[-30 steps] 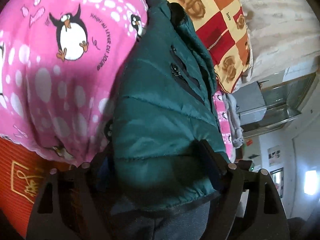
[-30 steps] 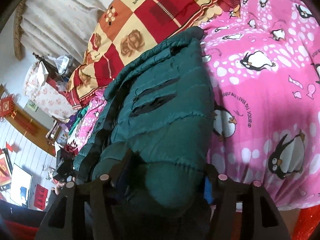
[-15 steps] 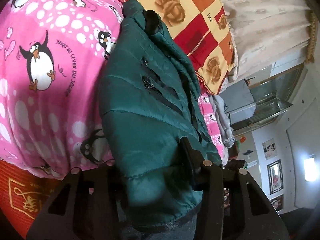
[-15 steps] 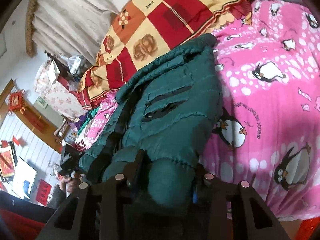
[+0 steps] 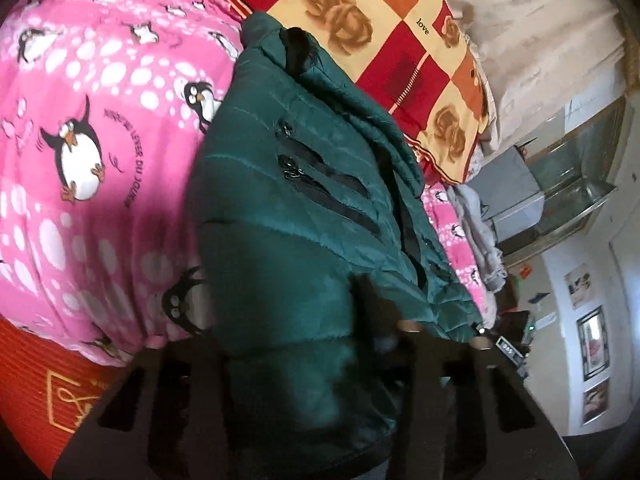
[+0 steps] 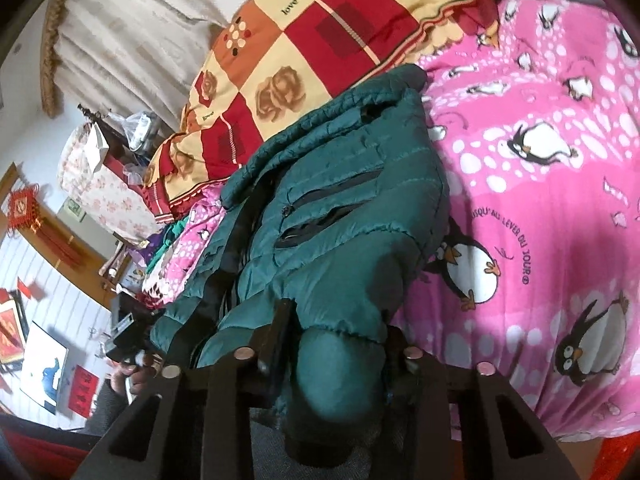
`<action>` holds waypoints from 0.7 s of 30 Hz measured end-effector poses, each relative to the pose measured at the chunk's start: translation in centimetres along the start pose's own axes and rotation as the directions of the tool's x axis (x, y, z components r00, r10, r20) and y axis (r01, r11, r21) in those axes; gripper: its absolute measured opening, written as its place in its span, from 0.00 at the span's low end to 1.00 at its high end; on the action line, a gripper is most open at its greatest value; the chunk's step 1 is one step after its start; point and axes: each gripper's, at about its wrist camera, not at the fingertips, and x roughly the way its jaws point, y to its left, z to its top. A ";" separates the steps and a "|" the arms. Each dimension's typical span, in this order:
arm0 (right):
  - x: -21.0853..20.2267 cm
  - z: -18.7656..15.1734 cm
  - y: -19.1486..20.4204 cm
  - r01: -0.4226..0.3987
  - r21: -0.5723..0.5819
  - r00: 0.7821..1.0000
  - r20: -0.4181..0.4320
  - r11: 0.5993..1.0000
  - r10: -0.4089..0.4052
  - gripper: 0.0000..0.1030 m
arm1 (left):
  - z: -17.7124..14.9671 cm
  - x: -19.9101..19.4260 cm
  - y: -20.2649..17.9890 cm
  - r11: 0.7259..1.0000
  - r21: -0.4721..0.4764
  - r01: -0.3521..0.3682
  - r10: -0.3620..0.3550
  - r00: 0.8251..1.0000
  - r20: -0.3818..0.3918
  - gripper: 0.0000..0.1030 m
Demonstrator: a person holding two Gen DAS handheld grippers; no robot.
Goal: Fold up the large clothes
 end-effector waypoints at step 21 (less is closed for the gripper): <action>-0.3 -0.1 0.5 0.036 -0.023 0.999 0.029 0.999 -0.035 0.24 | -0.3 0.3 0.2 0.996 -0.044 -0.075 0.075 0.997 -0.001 0.27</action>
